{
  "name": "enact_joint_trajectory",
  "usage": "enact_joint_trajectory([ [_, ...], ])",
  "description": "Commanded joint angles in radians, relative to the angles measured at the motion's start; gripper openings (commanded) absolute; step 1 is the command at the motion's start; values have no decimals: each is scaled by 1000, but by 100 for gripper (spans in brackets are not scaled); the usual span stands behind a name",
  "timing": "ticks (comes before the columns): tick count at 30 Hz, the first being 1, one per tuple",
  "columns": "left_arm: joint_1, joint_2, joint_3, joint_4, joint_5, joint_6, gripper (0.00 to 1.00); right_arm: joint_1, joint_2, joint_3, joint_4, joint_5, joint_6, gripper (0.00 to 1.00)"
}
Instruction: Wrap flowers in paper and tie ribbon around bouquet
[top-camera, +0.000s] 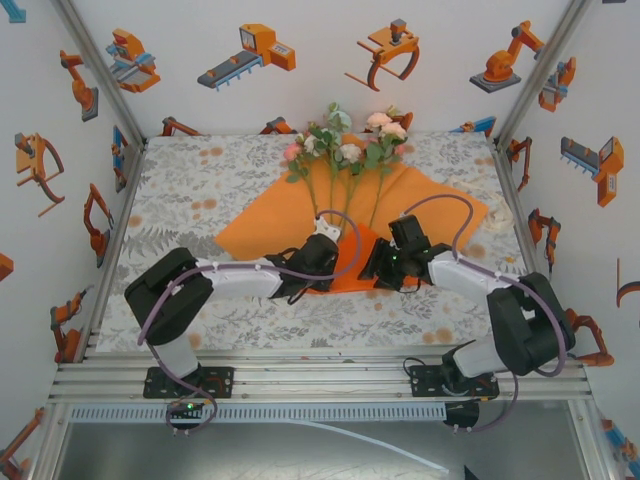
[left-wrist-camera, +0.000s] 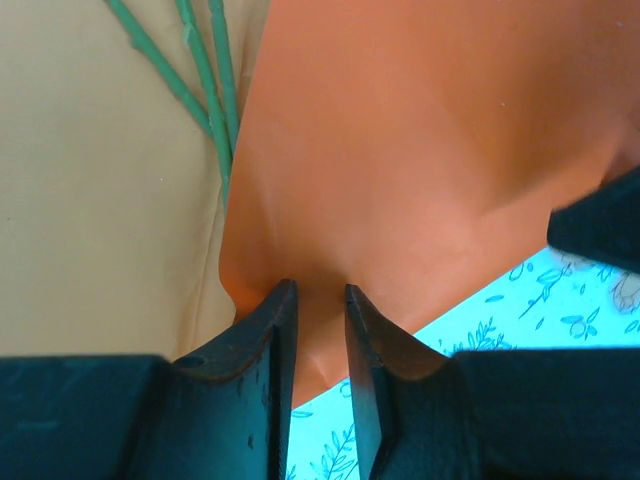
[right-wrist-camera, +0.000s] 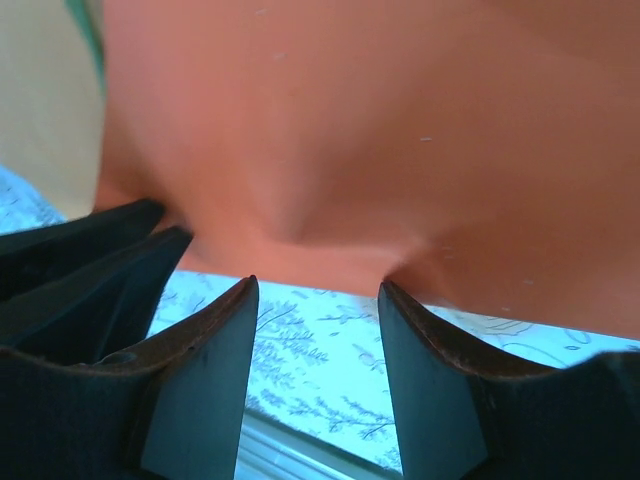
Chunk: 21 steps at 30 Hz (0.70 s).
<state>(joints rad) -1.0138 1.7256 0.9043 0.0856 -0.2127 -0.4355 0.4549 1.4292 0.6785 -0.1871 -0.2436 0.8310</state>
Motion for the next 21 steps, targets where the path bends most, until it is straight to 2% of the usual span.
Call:
enact_joint_trajectory([
  [1, -2, -95, -40, -27, 96, 83, 33, -10, 9, -20, -35, 106, 13, 49],
  [3, -9, -123, -55, -50, 152, 99, 34, -22, 31, -22, -34, 113, 10, 49],
  [8, 12, -139, -98, -145, -37, 93, 32, -70, 47, -30, -39, 129, 31, 49],
  [12, 53, -150, -132, -124, -54, 82, 31, -115, 23, -31, -95, 162, 36, 48],
  [21, 75, -163, -204, -125, -117, -13, 28, -234, -106, -77, -182, 220, 40, 47],
])
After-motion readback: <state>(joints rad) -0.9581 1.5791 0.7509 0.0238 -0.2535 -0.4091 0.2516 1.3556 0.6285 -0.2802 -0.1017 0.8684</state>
